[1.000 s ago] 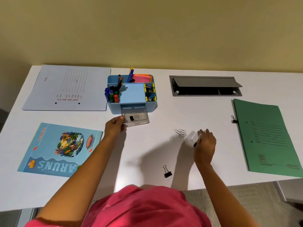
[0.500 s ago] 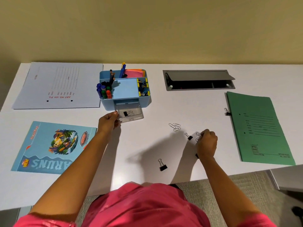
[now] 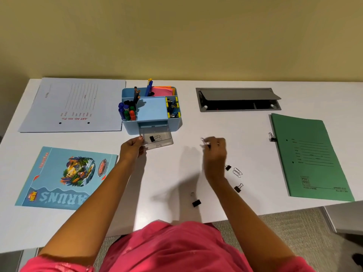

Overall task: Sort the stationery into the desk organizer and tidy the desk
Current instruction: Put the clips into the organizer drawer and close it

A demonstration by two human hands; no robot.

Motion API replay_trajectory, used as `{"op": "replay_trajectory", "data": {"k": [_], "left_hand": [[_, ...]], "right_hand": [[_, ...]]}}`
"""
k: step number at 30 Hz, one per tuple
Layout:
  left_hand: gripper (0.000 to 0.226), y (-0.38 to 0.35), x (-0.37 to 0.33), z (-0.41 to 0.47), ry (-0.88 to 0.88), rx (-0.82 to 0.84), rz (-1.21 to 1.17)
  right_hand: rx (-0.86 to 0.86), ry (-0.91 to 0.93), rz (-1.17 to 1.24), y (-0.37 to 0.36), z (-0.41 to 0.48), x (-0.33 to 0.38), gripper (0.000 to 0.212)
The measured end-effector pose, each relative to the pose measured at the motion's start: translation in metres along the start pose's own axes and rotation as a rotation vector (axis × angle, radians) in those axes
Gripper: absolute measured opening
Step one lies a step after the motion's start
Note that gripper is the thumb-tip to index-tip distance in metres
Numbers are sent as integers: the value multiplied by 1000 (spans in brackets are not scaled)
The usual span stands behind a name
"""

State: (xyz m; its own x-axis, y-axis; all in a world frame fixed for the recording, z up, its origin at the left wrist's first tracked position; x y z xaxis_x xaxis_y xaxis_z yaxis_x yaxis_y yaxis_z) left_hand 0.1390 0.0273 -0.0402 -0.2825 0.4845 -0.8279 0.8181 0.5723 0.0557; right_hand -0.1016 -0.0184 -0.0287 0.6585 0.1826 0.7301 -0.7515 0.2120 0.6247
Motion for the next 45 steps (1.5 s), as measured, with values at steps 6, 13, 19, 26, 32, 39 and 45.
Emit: {"op": "replay_trajectory", "data": {"k": [6,13,19,26,32,39,45], "left_hand": [[33,-1,-1,-2,8,2,-7],[35,-1,-2,-4,12,-3,-24],[36,1,-2,-5,22,29,-13],[35,3,0,-3,13,45,-2],[32,3,2,-1,6,40,-13],[31,5,3,4,14,52,-7],[25,7,3,4,18,61,-12]], "right_hand": [[299,64,159,-45,4,79,18],[379,-12,163,-62,7,102,22],[346,-57,184,-45,-2,85,19],[424,-78,-16,3,-38,15,20],[787,-321,-324,31,-77,-22,31],[861,-264,-376,21,-87,-12,42],[840,-181,-400,11,-82,-13,28]]}}
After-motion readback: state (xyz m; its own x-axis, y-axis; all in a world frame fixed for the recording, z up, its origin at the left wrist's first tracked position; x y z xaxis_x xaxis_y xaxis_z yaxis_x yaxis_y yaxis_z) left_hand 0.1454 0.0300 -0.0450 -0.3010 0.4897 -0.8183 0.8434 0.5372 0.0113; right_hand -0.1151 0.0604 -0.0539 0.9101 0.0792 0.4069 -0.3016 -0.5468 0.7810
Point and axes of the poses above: each hand's wrist, its own z-axis towards the middle knuckle, its own y-axis out of the back of the hand, x = y × z, the point moved 1 cm from there along z, towards the middle knuckle, and after that the axes turned 2 degrees about z, right-handed, at the moved point
